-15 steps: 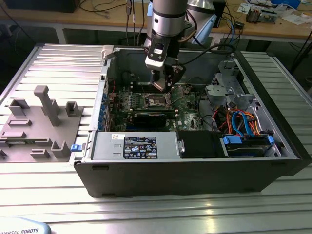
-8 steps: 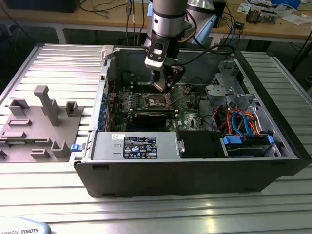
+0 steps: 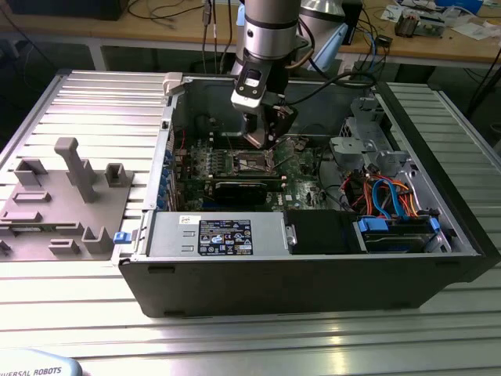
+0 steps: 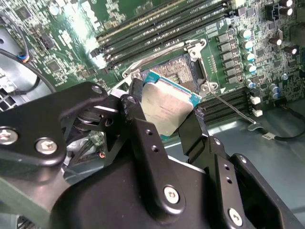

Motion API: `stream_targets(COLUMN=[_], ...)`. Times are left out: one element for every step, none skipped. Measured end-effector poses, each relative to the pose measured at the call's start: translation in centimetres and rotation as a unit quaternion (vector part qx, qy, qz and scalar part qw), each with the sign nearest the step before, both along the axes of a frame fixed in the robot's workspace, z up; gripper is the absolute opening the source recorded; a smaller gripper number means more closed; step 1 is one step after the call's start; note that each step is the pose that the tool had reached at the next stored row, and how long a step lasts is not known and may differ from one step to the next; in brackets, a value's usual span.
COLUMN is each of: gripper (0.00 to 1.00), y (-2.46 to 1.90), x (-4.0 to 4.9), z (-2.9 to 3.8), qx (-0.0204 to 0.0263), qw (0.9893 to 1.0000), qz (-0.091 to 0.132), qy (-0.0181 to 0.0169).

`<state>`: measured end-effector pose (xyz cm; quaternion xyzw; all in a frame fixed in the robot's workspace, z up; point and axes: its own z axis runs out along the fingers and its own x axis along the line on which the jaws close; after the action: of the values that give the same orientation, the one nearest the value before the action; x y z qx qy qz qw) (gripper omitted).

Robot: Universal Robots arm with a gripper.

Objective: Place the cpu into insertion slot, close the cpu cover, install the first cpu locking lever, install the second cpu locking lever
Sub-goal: 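Place the cpu into insertion slot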

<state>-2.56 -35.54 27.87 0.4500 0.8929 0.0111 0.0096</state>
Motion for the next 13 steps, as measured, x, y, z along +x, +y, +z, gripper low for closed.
stream_targets(gripper=[0.54,0.54,0.54,0.54,0.54,0.54,0.54,0.54,0.54,0.54,0.54,0.54,0.54], y=[0.0,0.0,0.0,0.0,0.0,0.0,0.0,0.0,0.0,0.0,0.01,0.01,0.0], x=[0.0,0.0,0.0,0.0,0.0,0.0,0.0,0.0,0.0,0.0,0.0,0.0,0.0], z=[0.0,-0.02,-0.02,-0.03,-0.05,-0.05,-0.06,-0.08,-0.09,-0.1,-0.12,-0.14,-0.17], qx=[-0.0001,-0.0002,-0.0006,-0.0006,-0.0006,-0.0007,-0.0006,-0.0006,-0.0006,-0.0006,-0.0006,-0.0007,-0.0008], qw=[1.0,1.0,1.0,1.0,1.0,1.0,1.0,1.0,1.0,1.0,1.0,0.9999,0.9999], qz=[0.0,-0.001,-0.002,-0.004,-0.004,-0.005,-0.006,-0.006,-0.007,-0.008,-0.01,-0.011,-0.012], qy=[0.0,0.0,0.0,0.0,0.0,0.0,0.0,0.0,0.0,0.0,0.0,-0.0001,0.0])
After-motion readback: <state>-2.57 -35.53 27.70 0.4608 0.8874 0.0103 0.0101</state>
